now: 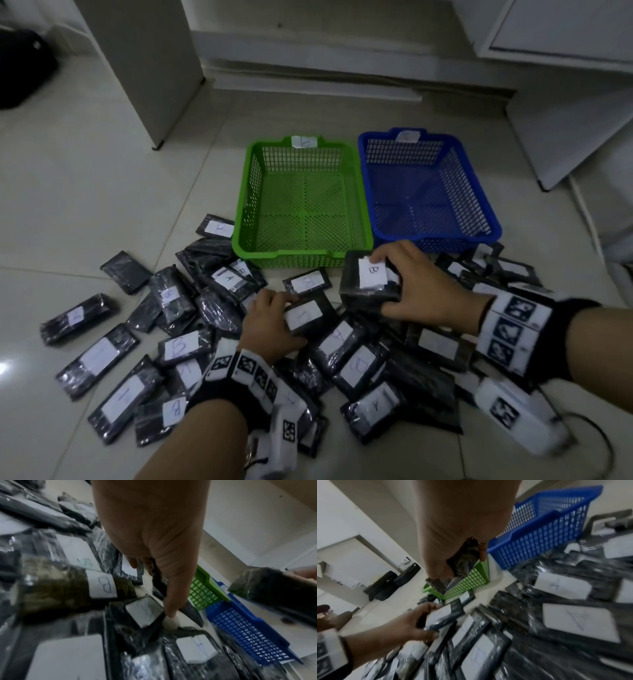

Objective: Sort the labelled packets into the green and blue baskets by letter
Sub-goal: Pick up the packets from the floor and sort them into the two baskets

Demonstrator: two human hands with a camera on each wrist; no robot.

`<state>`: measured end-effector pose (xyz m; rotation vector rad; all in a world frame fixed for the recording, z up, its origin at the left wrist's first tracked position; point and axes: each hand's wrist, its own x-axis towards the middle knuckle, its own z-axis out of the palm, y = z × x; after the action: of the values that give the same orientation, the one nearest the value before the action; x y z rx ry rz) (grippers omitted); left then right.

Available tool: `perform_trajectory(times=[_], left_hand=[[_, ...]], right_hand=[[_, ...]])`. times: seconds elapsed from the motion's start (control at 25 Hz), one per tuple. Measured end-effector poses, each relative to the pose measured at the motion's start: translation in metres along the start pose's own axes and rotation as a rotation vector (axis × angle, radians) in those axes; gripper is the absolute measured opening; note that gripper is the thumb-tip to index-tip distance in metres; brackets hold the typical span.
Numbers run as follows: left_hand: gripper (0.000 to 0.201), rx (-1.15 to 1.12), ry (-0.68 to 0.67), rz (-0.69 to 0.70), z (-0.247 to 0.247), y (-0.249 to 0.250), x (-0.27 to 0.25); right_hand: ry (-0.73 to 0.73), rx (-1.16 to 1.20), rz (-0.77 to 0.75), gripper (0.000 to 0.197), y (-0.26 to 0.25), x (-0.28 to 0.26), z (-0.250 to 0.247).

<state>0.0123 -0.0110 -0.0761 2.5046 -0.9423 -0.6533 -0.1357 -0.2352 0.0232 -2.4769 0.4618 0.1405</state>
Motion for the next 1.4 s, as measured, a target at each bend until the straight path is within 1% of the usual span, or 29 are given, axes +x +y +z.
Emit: perform_trajectory(times=[0.08,0.16,0.24,0.28,0.44,0.56,0.6,0.64,0.8,0.88,0.96,1.04,1.12,1.16,1.24,1.28,1.32,1.4], left_hand=[[0.071,-0.076,0.029,0.066,-0.018,0.000,0.000],[0.068,-0.139,0.069,0.134,-0.027,-0.007,0.002],[0.067,-0.221,0.090,0.143,-0.032,-0.011,-0.001],[0.067,-0.268,0.109,0.139,-0.036,-0.011,-0.003],[0.069,-0.352,0.224,0.122,-0.059,-0.014,0.005],[0.069,-0.368,0.260,0.072,-0.078,-0.012,0.019],[0.068,-0.360,0.254,0.072,-0.086,-0.008,0.026],[0.067,-0.344,0.239,0.085,-0.094,-0.003,0.033],[0.067,-0.217,0.180,0.091,-0.117,0.017,0.077],[0.067,-0.163,0.132,0.045,-0.112,0.021,0.099],[0.066,-0.121,0.106,0.002,-0.099,0.016,0.110],[0.066,-0.096,0.093,-0.025,-0.088,0.011,0.112],[0.066,-0.075,0.100,-0.029,-0.084,0.011,0.114],[0.066,-0.051,0.103,-0.023,-0.085,0.010,0.115],[0.064,0.028,0.048,-0.010,-0.086,0.009,0.118],[0.062,0.064,-0.002,-0.012,-0.086,0.008,0.119],[0.060,0.088,-0.050,-0.021,-0.085,0.008,0.121],[0.055,0.086,-0.113,-0.062,-0.084,0.009,0.128]], right_hand=[[0.077,0.004,-0.028,0.062,-0.013,0.025,-0.008],[0.170,0.045,-0.031,0.057,-0.021,0.059,-0.005],[0.226,0.089,0.015,0.052,-0.025,0.085,0.002],[0.230,0.097,0.044,0.050,-0.024,0.097,0.005],[0.115,0.052,0.034,0.045,-0.013,0.140,0.016],[-0.051,-0.068,-0.013,0.044,0.000,0.164,0.022],[-0.098,-0.101,-0.018,0.042,0.004,0.170,0.024],[-0.114,-0.108,-0.022,0.040,0.007,0.173,0.026],[-0.108,-0.104,-0.043,0.038,0.012,0.173,0.031],[-0.084,-0.114,-0.075,0.038,0.015,0.172,0.031],[-0.085,-0.123,-0.062,0.036,0.018,0.173,0.033],[-0.161,-0.171,-0.014,0.032,0.021,0.174,0.032],[-0.247,-0.273,-0.004,0.026,0.022,0.175,0.028],[-0.264,-0.325,-0.010,0.023,0.022,0.174,0.027],[-0.268,-0.425,-0.018,0.023,0.022,0.173,0.028],[-0.242,-0.453,-0.021,0.024,0.021,0.172,0.030],[-0.190,-0.430,-0.020,0.021,0.022,0.170,0.032],[-0.026,-0.250,-0.038,0.017,0.022,0.161,0.034]])
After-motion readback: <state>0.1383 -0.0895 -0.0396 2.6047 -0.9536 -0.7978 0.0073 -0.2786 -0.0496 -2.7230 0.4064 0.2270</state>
